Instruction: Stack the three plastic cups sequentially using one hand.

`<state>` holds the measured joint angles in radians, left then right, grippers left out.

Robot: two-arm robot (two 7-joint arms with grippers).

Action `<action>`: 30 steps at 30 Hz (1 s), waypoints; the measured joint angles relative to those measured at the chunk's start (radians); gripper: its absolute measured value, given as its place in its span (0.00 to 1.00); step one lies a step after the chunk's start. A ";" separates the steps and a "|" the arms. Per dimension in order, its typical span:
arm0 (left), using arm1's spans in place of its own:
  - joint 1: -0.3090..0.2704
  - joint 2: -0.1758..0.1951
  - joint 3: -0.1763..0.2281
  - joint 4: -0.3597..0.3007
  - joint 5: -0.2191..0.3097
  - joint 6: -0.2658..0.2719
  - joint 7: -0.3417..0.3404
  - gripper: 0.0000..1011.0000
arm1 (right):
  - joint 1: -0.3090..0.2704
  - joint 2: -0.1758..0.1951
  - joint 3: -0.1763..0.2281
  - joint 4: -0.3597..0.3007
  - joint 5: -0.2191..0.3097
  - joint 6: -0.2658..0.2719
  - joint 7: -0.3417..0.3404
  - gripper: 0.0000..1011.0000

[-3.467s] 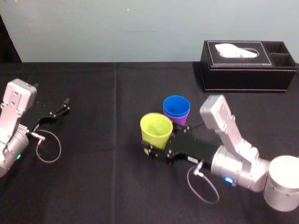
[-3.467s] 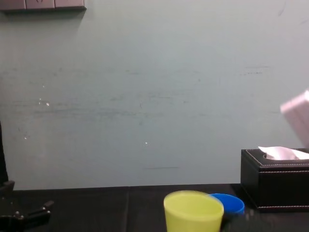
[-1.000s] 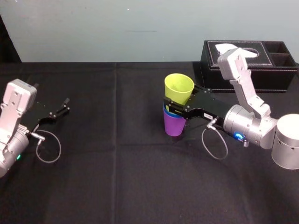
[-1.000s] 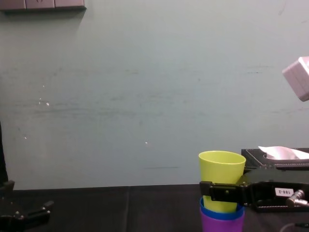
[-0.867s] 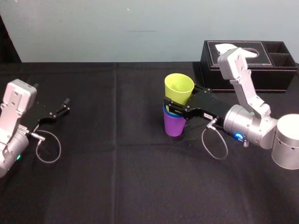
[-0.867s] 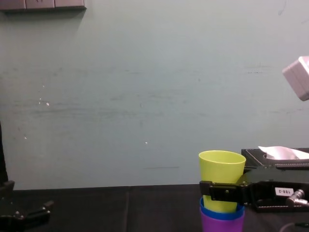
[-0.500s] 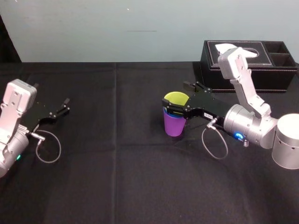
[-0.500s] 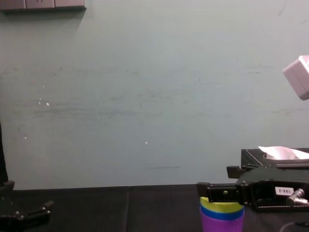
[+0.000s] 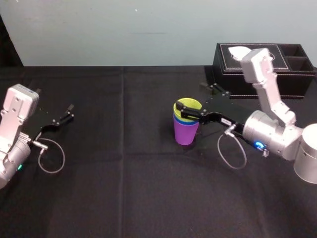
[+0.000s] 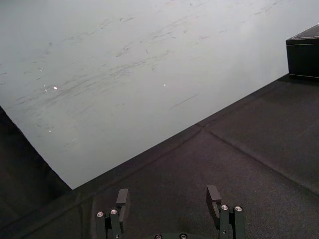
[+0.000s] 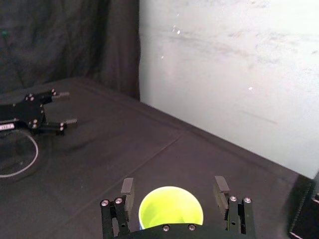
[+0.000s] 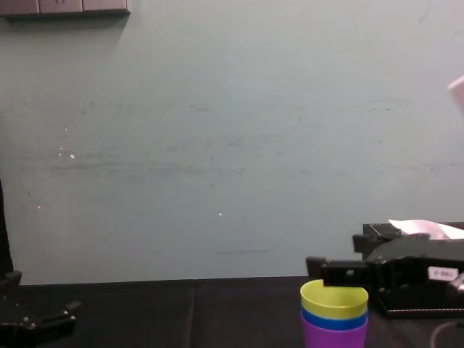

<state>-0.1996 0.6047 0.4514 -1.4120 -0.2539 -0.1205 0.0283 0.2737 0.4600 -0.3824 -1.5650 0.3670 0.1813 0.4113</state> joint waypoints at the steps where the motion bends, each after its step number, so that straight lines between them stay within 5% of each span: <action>1: 0.000 0.000 0.000 0.000 0.000 0.000 0.000 1.00 | -0.015 0.004 0.011 -0.019 0.003 -0.004 -0.010 0.99; 18: 0.000 0.000 0.000 0.000 0.000 0.000 0.000 1.00 | -0.249 -0.022 0.177 -0.159 -0.022 -0.046 -0.228 0.99; 30: 0.000 0.000 0.000 0.000 0.000 0.000 0.000 1.00 | -0.291 -0.063 0.209 -0.127 -0.096 0.005 -0.320 0.99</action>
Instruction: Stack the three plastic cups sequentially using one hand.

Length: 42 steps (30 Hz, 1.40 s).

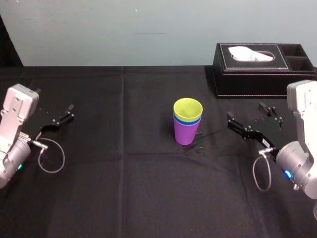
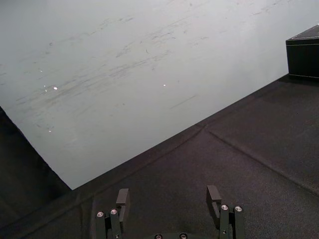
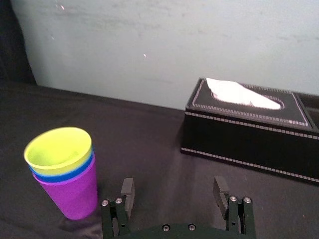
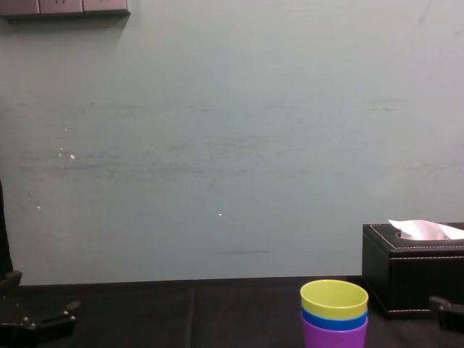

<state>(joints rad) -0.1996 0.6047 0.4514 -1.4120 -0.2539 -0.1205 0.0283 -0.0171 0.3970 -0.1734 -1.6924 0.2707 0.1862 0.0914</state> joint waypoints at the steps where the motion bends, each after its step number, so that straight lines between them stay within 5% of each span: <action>1: 0.000 0.000 0.000 0.000 0.000 0.000 0.000 1.00 | 0.000 -0.002 0.001 0.004 -0.002 0.002 -0.001 0.99; 17: 0.000 0.000 0.000 0.000 0.000 0.000 0.000 1.00 | 0.006 -0.042 0.015 0.060 -0.028 0.042 0.017 0.99; 42: 0.000 0.000 0.000 0.000 0.000 0.000 0.000 1.00 | 0.005 -0.038 0.011 0.056 -0.028 0.040 0.015 0.99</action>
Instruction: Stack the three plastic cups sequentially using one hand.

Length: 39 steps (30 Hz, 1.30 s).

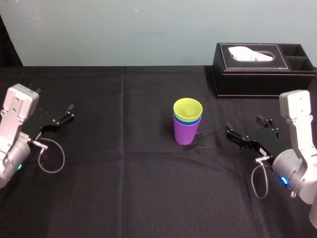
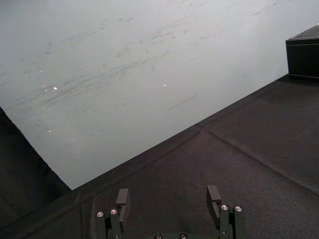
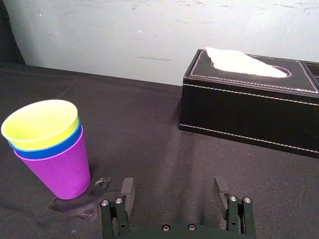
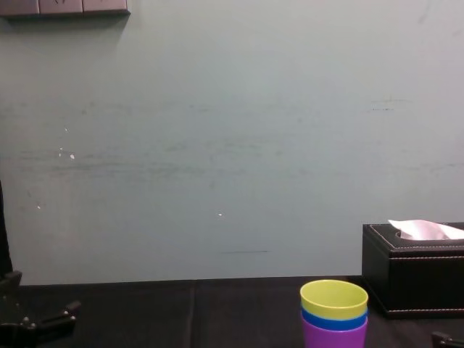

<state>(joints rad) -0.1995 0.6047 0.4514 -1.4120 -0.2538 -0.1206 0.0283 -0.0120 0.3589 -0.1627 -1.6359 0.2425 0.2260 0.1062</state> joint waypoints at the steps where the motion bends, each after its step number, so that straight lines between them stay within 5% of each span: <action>1: 0.000 0.000 0.000 0.000 0.000 0.000 0.000 1.00 | 0.000 0.000 0.000 0.000 0.000 0.000 0.000 0.99; 39: 0.000 0.000 0.000 0.000 0.000 0.000 0.000 1.00 | 0.000 0.001 -0.001 -0.001 -0.001 0.000 -0.001 0.99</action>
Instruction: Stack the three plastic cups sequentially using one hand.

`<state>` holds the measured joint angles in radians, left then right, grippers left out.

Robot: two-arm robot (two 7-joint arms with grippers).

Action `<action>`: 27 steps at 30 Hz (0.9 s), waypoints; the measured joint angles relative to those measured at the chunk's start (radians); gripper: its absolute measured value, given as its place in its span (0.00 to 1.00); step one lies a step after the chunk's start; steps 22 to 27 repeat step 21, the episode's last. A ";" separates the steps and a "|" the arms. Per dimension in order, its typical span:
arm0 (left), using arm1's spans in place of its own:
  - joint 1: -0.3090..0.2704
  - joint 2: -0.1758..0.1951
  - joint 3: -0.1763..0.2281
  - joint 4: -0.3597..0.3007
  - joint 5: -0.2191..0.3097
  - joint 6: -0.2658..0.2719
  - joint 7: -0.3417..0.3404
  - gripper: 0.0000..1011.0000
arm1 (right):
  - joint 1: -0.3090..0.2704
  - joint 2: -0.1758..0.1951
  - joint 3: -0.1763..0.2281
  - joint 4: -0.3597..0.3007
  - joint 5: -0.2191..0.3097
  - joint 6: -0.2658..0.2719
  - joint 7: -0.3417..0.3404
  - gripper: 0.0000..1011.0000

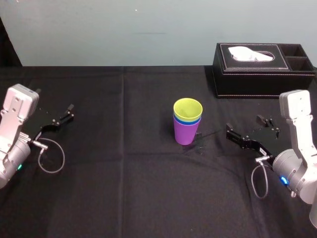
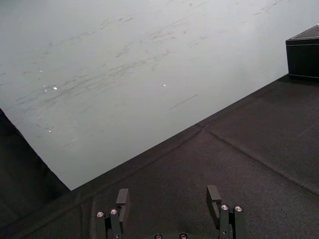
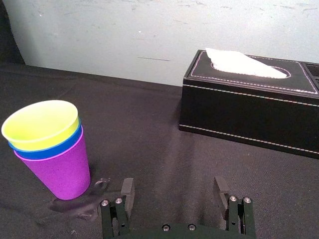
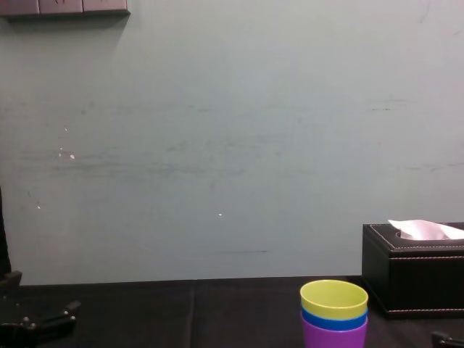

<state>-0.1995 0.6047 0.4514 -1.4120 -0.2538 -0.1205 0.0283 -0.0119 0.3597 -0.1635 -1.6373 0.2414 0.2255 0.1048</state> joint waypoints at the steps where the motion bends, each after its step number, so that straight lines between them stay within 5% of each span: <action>1: 0.000 0.000 0.000 0.000 0.000 0.000 0.000 1.00 | 0.000 0.000 0.000 0.000 0.000 0.000 0.000 0.99; 27: 0.000 0.000 0.000 0.000 0.000 0.000 0.000 1.00 | 0.000 0.000 0.000 0.000 0.000 0.000 0.000 0.99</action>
